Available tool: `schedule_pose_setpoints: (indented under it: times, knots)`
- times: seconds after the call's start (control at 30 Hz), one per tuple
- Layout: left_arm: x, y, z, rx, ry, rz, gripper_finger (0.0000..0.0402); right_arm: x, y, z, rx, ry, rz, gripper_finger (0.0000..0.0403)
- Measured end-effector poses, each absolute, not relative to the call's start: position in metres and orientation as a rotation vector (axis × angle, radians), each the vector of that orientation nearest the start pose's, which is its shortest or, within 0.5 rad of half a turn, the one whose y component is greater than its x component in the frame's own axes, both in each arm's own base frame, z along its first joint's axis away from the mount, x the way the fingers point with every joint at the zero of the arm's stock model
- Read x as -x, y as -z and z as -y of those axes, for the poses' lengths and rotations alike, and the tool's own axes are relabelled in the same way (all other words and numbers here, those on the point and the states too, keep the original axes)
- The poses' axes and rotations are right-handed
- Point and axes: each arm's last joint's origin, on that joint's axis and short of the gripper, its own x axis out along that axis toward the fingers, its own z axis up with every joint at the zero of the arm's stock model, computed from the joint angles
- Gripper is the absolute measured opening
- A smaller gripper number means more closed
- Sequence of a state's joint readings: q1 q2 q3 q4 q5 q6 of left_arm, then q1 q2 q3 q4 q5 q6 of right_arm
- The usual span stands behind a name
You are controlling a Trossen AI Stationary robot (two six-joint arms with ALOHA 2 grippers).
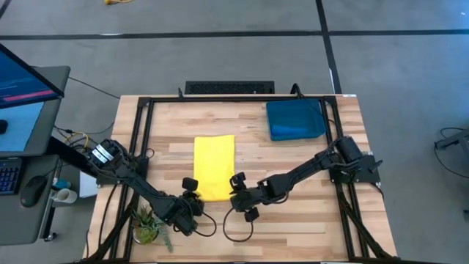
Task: Roll microfiber towels into tight, uniform cylinder then place into a basket
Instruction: Roll the yellow microfiber cloth
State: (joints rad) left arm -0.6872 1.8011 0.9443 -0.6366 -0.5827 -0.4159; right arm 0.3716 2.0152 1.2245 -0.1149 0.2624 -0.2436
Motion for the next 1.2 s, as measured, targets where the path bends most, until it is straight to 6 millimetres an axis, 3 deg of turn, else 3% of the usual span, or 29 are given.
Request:
schedule_pose_setpoints:
  times: [0.53,0.67,0.9,1.2]
  knots:
    - [-0.237,-0.123,0.174,-0.518,-0.159,-1.165,0.0003,-0.387,-0.112,-0.131,0.511,-0.183,-0.917,0.0170]
    - [-0.237,-0.123,0.174,-0.514,-0.163,-1.166,0.0002,-0.388,-0.113,-0.131,0.510,-0.190,-0.932,0.0139]
    - [-0.235,-0.124,0.177,-0.523,-0.155,-1.157,0.0001,-0.390,-0.125,-0.138,0.544,-0.212,-1.025,0.0015]
    - [-0.240,-0.153,0.210,-0.513,-0.040,-1.104,0.0000,-0.391,-0.159,-0.172,0.451,-0.281,-1.065,0.0008]
